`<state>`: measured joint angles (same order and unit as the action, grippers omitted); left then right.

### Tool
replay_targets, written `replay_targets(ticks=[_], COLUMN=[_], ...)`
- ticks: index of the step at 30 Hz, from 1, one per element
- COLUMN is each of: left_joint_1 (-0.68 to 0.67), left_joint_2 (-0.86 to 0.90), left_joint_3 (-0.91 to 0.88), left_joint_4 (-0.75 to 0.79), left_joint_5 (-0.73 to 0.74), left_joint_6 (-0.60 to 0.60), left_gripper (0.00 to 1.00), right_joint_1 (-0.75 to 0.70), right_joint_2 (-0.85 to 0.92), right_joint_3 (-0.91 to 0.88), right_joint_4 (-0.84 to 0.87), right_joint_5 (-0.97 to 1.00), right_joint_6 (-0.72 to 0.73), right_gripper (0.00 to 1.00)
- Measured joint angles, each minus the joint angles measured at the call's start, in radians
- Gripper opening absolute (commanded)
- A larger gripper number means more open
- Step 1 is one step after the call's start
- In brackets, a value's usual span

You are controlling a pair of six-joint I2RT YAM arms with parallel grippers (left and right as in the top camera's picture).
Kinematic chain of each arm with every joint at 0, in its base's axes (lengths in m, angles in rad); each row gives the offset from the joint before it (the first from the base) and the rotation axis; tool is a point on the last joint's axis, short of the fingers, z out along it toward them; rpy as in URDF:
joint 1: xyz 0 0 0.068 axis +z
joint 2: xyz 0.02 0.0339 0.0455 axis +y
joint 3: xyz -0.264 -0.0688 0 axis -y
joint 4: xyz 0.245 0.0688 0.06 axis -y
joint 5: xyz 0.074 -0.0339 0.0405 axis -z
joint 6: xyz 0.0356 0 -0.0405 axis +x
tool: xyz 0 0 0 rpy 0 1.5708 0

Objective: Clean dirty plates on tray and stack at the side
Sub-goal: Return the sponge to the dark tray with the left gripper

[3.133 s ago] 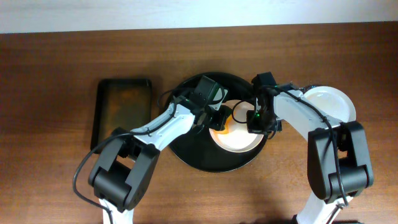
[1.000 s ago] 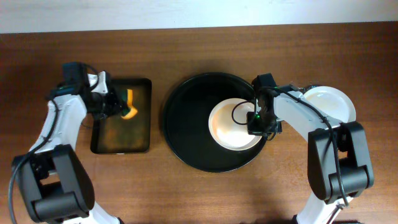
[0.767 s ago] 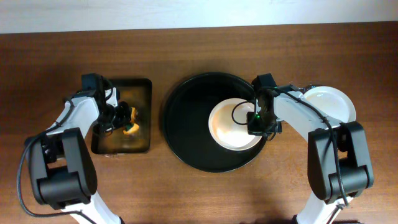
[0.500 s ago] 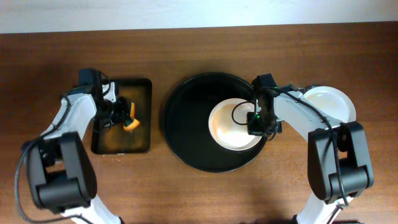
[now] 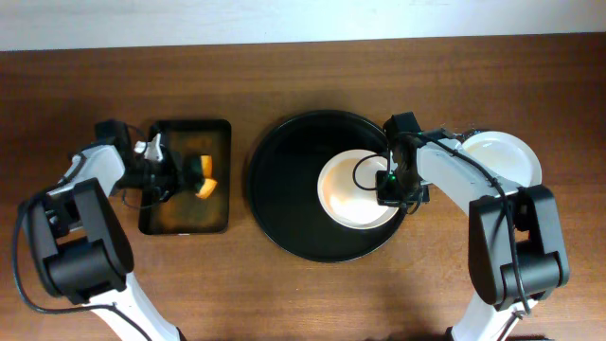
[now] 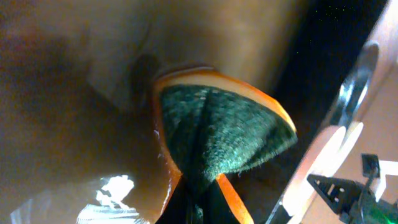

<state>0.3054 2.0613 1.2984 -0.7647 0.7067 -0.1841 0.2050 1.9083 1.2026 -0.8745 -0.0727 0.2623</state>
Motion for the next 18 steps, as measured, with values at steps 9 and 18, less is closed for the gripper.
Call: replay_targets(ticks=[9,18], left_joint_1=[0.021,-0.159], left_joint_2=[-0.001,-0.307], left_joint_3=[0.000,0.000], left_joint_4=[-0.010,-0.058], left_joint_5=[-0.029,-0.459], left_joint_6=[0.000,0.001], left_gripper=[0.00,0.00], right_joint_1=[0.000,0.000], right_joint_2=[0.000,0.000], right_joint_3=[0.000,0.000], right_joint_4=[-0.001,-0.003], right_joint_5=[0.000,0.000], right_joint_6=[0.000,0.000], right_gripper=[0.04,0.04])
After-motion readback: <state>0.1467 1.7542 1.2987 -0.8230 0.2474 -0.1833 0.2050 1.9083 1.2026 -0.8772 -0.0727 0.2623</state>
